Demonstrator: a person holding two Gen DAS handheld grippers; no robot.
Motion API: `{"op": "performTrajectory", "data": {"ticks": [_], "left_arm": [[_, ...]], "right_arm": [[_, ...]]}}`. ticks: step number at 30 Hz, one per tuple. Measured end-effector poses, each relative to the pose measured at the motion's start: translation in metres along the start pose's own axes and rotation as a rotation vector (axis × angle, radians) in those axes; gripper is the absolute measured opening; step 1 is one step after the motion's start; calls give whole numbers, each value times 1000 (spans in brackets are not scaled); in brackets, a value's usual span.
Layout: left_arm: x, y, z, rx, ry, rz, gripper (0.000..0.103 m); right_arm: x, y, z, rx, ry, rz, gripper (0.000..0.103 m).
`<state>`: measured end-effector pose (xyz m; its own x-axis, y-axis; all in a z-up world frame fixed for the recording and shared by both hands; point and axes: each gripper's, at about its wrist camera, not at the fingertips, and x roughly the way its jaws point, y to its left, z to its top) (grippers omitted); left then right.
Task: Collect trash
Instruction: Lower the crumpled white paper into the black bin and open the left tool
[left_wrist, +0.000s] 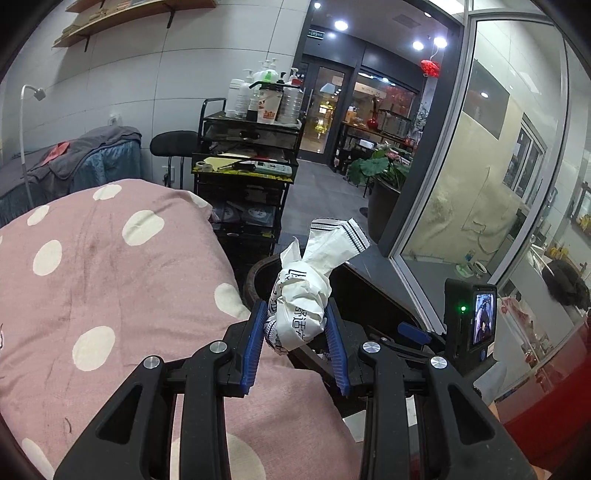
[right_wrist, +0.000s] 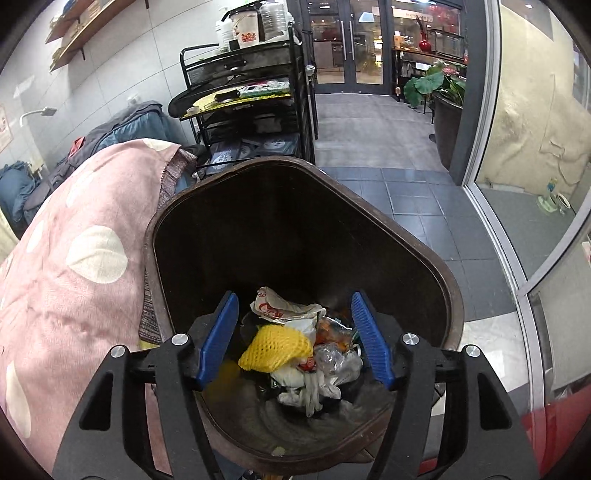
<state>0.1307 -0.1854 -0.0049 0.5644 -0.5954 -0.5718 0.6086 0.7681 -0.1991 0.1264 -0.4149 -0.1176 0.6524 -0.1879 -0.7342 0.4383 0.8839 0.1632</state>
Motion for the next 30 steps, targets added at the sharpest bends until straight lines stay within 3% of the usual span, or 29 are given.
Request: {"op": "performTrajectory", "data": {"ticks": [4,6,25,30], "left_arm": [[13,-10,7,19,22,-31,32],[21,-16,10,32,35,-45,32],[96,-51,9,90,200,-80,33],[112,-54,5,106,243,-72,43]], "right_arm": [[-12,-5,-6,11,-29,-11,67],[-18,-9,-7,28,-45,-18,75],[-39,-45,-18,95,-64,-63,76],[-41,-56,-19,114,-64,-79,76]]}}
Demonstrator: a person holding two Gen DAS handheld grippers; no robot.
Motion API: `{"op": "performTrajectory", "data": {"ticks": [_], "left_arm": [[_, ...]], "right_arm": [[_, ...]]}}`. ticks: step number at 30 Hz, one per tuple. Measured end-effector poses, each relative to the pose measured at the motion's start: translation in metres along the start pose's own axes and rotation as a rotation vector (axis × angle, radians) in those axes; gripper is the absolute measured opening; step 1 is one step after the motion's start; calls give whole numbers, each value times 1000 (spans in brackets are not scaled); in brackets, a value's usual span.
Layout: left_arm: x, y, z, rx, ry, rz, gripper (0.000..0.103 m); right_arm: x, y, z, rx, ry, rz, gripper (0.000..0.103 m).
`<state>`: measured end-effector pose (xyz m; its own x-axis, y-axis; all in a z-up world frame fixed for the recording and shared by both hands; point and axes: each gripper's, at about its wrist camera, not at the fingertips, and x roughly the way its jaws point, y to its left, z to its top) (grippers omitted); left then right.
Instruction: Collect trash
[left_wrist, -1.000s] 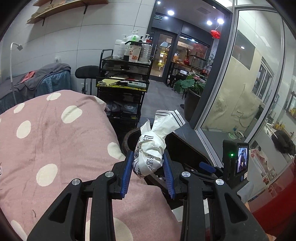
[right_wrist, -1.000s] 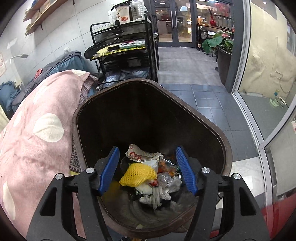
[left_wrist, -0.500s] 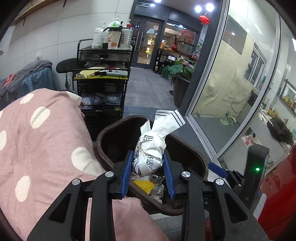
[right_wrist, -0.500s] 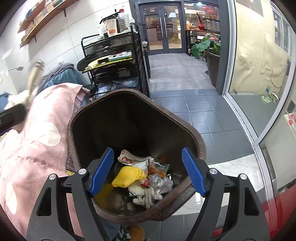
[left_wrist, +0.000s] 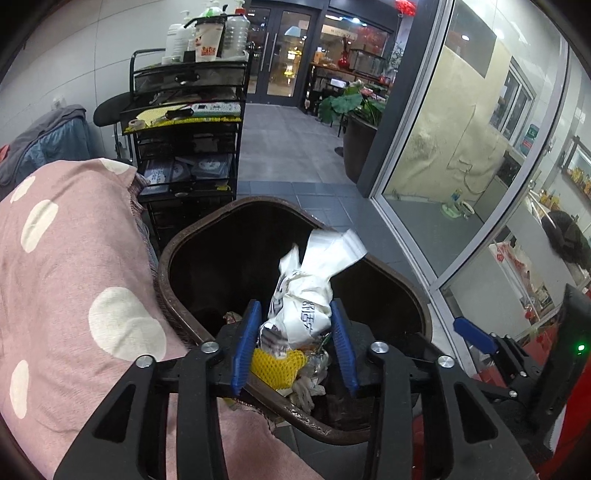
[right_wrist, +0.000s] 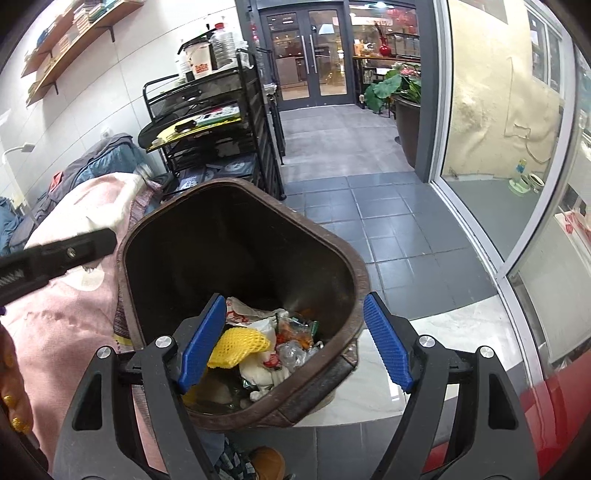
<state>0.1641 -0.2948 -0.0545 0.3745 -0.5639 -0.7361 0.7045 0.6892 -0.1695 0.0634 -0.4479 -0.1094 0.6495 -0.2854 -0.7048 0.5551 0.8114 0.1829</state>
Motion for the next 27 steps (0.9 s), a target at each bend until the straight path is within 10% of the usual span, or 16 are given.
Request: {"op": "performTrajectory", "data": {"ticks": [2,8,27], "left_arm": [[5,-1,0,12,5,12,65],[11,-5,-1,35,11,18,86],[-87,11,-26,-17,-246,83,97]], "right_arm": [[0,-3,0,5,3,-6,76],[-2,-10,1,15,4,-17,76],[-23,3,10,-5,-72,28,87]]}}
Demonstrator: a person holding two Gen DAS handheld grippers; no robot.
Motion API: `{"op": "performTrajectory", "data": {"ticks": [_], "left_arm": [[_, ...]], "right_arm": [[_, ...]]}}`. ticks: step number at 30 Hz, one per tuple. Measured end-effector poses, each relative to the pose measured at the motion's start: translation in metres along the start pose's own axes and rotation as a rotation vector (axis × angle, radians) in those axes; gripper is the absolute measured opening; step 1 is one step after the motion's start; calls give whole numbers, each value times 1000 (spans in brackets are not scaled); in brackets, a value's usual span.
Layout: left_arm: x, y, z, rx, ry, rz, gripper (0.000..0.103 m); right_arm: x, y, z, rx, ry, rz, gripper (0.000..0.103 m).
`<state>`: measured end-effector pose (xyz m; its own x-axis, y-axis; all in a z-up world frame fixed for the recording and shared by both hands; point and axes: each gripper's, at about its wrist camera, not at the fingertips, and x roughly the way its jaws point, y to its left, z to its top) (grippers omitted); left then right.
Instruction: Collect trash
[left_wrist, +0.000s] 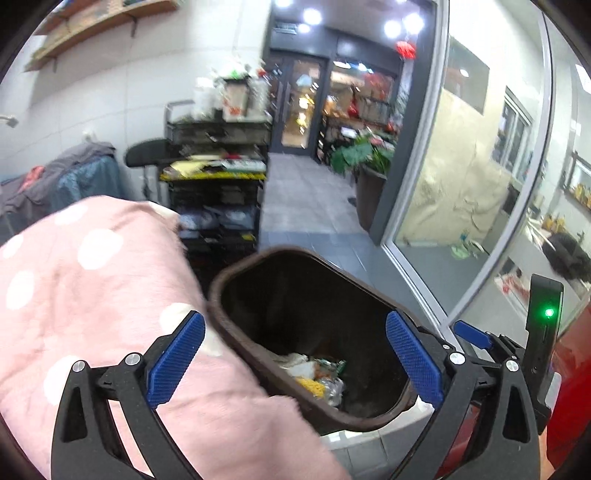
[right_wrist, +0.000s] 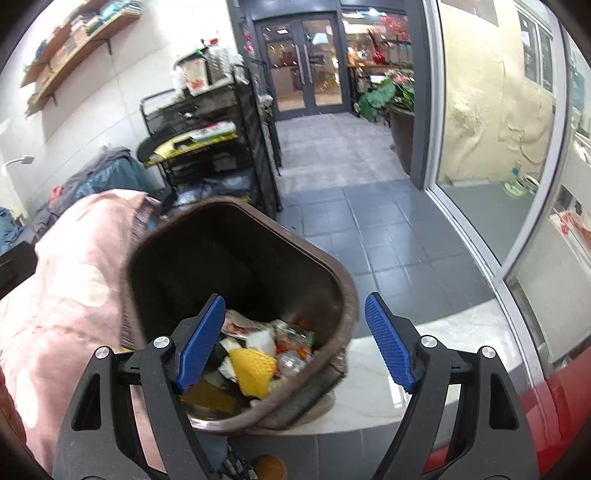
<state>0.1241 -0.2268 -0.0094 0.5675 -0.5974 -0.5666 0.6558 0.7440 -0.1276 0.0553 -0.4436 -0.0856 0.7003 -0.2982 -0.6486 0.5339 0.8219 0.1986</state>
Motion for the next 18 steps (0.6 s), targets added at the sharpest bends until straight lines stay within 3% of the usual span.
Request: {"op": "performTrajectory", "data": {"ticks": [3,7,12,18], "left_arm": [[-30,12,-4,-17,-65,43,97],[-67,30,-15,-22,-129,173,97],[-106,58,-33,-111,-180,297,97],[-149,78,-59,-192,-241,452,97]], "right_arm": [[-14,18,3,-24,-49,47,90],[-33,49,5,-78,-97,92,90],[-54,94,-4,-169,-125,169,97],[-82,144,-28,-274,-168,257,97]]}}
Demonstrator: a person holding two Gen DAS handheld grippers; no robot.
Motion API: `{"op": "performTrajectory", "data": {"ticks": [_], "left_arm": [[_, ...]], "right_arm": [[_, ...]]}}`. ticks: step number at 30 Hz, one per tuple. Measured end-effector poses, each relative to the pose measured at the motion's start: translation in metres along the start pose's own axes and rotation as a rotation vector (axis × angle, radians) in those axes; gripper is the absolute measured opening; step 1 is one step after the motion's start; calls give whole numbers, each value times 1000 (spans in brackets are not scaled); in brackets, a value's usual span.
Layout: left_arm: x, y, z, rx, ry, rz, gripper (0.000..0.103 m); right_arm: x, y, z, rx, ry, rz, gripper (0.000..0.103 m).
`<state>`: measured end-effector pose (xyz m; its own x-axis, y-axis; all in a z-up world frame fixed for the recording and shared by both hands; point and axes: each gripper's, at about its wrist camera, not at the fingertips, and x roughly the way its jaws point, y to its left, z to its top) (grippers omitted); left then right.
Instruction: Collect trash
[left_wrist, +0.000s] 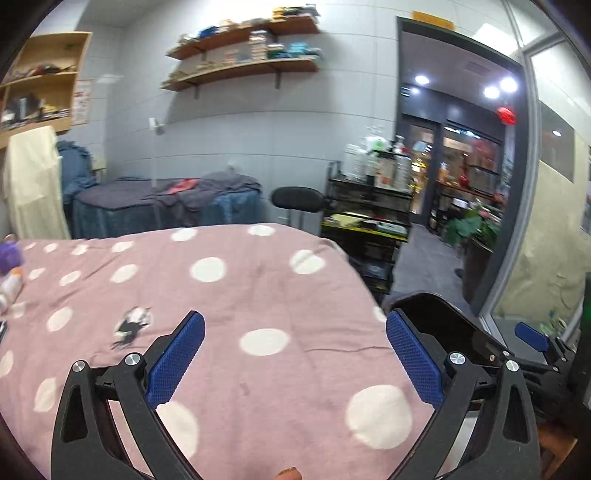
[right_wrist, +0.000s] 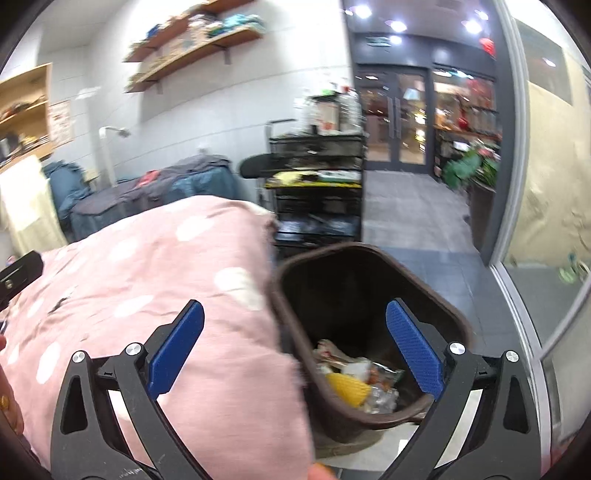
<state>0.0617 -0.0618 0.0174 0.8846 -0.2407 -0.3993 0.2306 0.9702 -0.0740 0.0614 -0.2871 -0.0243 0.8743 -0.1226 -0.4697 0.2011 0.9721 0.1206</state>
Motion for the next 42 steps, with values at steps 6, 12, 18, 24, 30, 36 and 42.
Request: {"op": "performTrajectory", "data": {"ticks": [6,12,18,24,30,36,42], "left_arm": [[-26,30,-11,-50,-32,115,97],[-46,46,-25,-88,-41,222,97],[-61,52,-31,-115,-64,253,97],[-71,49,-31,-112,-102,251,97],[-70,49,-33,-122,-93,251,97],[-71,48,-33,-115,-96,254,97],[-70,49,-33,-116,-90,255,97]], "right_arm": [[-22,41,-12,-90,-30,62,97],[-47,64,-29,-126,-50,81,97],[-75,74,-34,-135,-94,95,97],[-86,72,-30,-129,-123,99,97],[-86,71,-29,-126,-117,106,97],[-82,72,-29,-125,-107,116,97],[-80,70,-29,-119,-100,120,97]]}}
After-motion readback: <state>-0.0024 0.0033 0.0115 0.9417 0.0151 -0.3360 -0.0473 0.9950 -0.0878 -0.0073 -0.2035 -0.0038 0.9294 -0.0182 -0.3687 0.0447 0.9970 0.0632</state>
